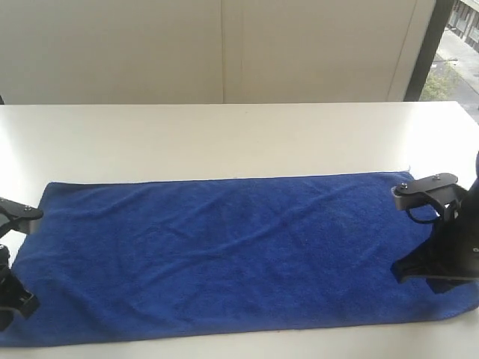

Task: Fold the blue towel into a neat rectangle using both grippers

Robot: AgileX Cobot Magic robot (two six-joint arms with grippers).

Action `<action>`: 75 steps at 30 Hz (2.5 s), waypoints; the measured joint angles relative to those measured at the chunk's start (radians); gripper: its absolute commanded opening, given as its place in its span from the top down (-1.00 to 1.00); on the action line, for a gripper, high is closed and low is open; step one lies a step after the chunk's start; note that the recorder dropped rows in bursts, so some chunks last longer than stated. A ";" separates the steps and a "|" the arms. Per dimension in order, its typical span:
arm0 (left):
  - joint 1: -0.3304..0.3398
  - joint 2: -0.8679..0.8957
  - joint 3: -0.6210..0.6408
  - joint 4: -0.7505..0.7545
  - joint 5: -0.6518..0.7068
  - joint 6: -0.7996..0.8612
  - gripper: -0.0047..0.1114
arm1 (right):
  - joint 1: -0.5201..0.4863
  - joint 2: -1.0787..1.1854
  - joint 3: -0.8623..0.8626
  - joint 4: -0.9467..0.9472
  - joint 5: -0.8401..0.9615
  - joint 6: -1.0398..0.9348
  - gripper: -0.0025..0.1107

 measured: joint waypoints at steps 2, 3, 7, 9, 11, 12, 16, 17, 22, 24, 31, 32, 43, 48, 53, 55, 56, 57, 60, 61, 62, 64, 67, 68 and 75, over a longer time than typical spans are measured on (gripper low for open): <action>0.000 0.000 0.012 0.022 0.000 -0.020 0.92 | 0.000 0.015 0.004 -0.006 0.000 0.000 0.96; 0.000 0.000 0.014 0.032 0.002 -0.028 0.92 | 0.000 0.018 0.004 -0.012 0.000 0.000 0.96; 0.000 0.000 0.014 0.057 0.010 -0.046 0.92 | 0.000 0.027 0.004 -0.055 0.006 0.035 0.96; 0.000 0.000 0.014 0.065 0.015 -0.050 0.92 | 0.000 0.027 0.004 -0.090 0.018 0.065 0.96; 0.000 0.000 0.014 0.072 0.018 -0.053 0.92 | 0.000 0.027 0.004 -0.117 0.025 0.090 0.96; 0.000 0.000 0.014 0.075 0.020 -0.056 0.92 | 0.000 0.027 0.004 -0.124 0.027 0.095 0.96; 0.000 0.000 0.031 0.081 0.016 -0.057 0.92 | 0.000 0.027 0.004 -0.137 0.039 0.105 0.96; 0.000 0.000 0.038 0.083 0.010 -0.057 0.92 | 0.000 0.027 0.004 -0.137 0.044 0.105 0.96; 0.000 -0.008 0.047 0.083 -0.013 -0.057 0.92 | 0.000 0.027 0.004 -0.138 0.046 0.108 0.96; 0.000 -0.027 0.036 0.083 -0.013 -0.057 0.92 | 0.000 0.027 0.004 -0.138 0.046 0.108 0.96; 0.000 -0.094 0.035 0.050 -0.111 -0.057 0.92 | 0.000 0.027 0.004 -0.138 0.036 0.109 0.96; 0.000 -0.094 0.044 0.043 -0.132 -0.057 0.92 | 0.000 0.027 0.004 -0.138 0.034 0.109 0.96; 0.000 -0.050 0.104 0.034 -0.171 -0.057 0.92 | 0.000 0.027 0.004 -0.142 0.029 0.110 0.96; 0.000 -0.048 0.104 0.068 -0.150 -0.057 0.92 | 0.000 0.027 0.004 -0.142 0.029 0.110 0.96; 0.000 -0.048 0.108 0.097 -0.112 -0.057 0.92 | 0.000 0.027 0.004 -0.142 0.029 0.110 0.96; 0.000 -0.048 0.108 0.102 -0.106 -0.057 0.92 | 0.000 0.027 0.004 -0.142 0.029 0.110 0.96; 0.000 -0.048 0.108 0.102 -0.104 -0.057 0.92 | 0.000 0.027 0.004 -0.142 0.029 0.110 0.96; 0.000 -0.048 0.106 0.102 -0.102 -0.057 0.92 | 0.000 0.027 0.004 -0.142 0.029 0.110 0.96; 0.000 -0.071 0.085 0.097 -0.117 -0.057 0.92 | 0.000 0.027 0.004 -0.142 0.027 0.110 0.96; 0.000 -0.082 0.081 0.088 -0.138 -0.057 0.92 | 0.000 0.027 0.004 -0.142 0.025 0.110 0.96; 0.000 -0.093 0.078 0.078 -0.157 -0.059 0.92 | 0.000 0.027 0.004 -0.142 0.024 0.110 0.96; 0.000 -0.102 0.074 0.055 -0.199 -0.058 0.92 | 0.000 0.027 0.004 -0.142 0.022 0.110 0.96; 0.000 -0.097 0.077 0.041 -0.235 -0.058 0.92 | 0.000 0.027 0.004 -0.142 0.015 0.110 0.96; 0.000 -0.097 0.083 0.039 -0.243 -0.058 0.92 | 0.000 0.027 0.004 -0.142 0.010 0.110 0.96; 0.000 -0.066 0.124 0.031 -0.253 -0.058 0.92 | 0.000 0.027 0.004 -0.142 -0.003 0.110 0.96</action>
